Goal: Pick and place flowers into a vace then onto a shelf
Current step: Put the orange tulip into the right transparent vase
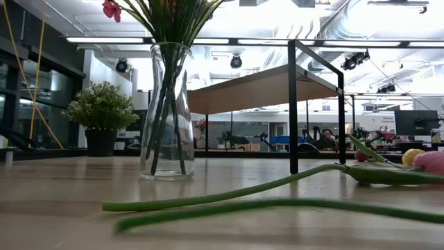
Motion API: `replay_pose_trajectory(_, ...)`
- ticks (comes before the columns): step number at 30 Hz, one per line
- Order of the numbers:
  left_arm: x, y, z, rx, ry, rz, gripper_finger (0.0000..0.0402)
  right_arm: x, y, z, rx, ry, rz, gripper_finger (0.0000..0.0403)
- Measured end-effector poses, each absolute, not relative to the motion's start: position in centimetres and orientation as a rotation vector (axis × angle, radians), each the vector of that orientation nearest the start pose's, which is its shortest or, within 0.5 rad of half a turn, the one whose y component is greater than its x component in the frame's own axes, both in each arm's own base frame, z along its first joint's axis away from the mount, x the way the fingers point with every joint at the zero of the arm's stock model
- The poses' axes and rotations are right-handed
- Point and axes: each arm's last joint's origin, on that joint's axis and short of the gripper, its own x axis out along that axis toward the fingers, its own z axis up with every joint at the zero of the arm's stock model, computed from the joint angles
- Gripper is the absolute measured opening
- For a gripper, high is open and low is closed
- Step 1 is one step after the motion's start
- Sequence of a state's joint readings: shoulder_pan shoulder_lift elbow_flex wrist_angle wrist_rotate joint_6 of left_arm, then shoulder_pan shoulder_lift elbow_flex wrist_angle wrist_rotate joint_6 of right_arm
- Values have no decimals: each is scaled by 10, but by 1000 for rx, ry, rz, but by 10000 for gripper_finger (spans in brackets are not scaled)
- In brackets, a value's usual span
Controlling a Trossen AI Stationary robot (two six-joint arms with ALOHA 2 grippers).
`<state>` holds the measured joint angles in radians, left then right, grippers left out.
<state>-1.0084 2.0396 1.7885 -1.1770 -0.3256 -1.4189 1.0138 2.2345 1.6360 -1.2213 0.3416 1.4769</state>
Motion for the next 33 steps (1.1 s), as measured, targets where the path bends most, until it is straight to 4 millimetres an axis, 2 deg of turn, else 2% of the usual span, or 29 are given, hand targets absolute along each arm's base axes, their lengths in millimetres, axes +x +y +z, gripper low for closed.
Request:
replay_pose_trajectory(6,224,-338,242,-336,1189,307,145,217,332,130,66,1302,-567,16)
replay_pose_trajectory(8,224,-338,242,-336,1189,307,145,216,332,130,68,1307,-565,6)
replay_pose_trajectory(14,224,-338,242,-336,1188,307,145,216,333,130,73,1322,-561,16)
replay_pose_trajectory(18,224,-338,242,-336,1188,307,145,216,333,131,52,1331,-538,5)
replay_pose_trajectory(33,224,-338,242,-337,1178,311,145,207,329,158,-11,1366,-443,3)
